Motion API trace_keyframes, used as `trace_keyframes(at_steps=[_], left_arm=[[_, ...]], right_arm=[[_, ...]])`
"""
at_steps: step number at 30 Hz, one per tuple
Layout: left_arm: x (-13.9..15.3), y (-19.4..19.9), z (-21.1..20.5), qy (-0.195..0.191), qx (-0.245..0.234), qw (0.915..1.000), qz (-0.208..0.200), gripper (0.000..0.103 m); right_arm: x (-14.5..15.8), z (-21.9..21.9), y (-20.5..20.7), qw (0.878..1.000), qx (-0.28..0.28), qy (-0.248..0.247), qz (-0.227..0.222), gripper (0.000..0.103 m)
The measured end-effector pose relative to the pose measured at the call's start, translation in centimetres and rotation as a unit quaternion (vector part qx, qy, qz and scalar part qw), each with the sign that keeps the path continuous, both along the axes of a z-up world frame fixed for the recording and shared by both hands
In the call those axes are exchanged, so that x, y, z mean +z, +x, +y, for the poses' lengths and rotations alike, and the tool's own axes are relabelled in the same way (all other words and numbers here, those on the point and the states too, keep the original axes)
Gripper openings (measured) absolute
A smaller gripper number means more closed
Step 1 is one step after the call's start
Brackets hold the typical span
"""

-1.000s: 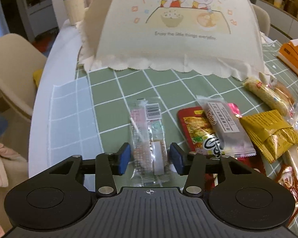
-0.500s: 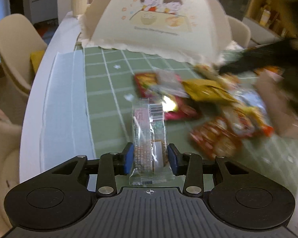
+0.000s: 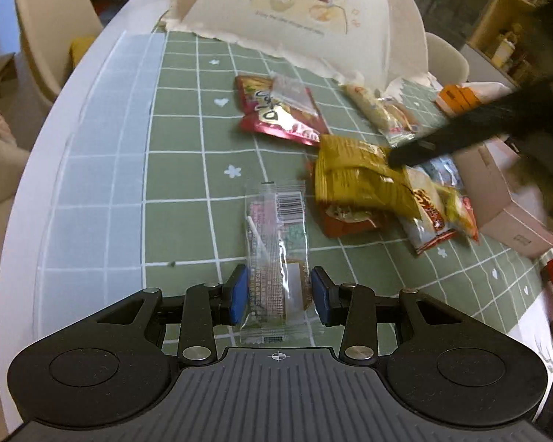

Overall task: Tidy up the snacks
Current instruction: 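Grasp the yellow chip bag with the right tool while the left tool holds the packet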

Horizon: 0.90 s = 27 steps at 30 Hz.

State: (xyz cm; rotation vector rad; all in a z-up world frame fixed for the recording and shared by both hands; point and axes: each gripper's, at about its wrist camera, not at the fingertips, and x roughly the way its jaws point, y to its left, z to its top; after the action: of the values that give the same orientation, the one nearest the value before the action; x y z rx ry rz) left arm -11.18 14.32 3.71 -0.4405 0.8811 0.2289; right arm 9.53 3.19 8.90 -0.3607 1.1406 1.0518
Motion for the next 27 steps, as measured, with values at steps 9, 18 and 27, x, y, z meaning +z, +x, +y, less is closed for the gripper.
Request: trace_keyframes(at_steps=[9, 18, 27], left_arm=[[0.0, -1.6, -0.6, -0.011, -0.002, 0.9999, 0.012, 0.042], [0.2, -3.6, -1.1, -0.019, 0.010, 0.9997, 0.014, 0.042], [0.6, -4.2, -0.8, -0.002, 0.015, 0.9997, 0.017, 0.042]], right_arm=[[-0.4, 1.6, -5.6, 0.978, 0.109, -0.012, -0.175, 0.072], [-3.3, 0.5, 1.0, 0.997, -0.036, 0.062, 0.006, 0.072], [-1.0, -2.1, -8.2, 0.997, 0.033, 0.064, -0.029, 0.071]])
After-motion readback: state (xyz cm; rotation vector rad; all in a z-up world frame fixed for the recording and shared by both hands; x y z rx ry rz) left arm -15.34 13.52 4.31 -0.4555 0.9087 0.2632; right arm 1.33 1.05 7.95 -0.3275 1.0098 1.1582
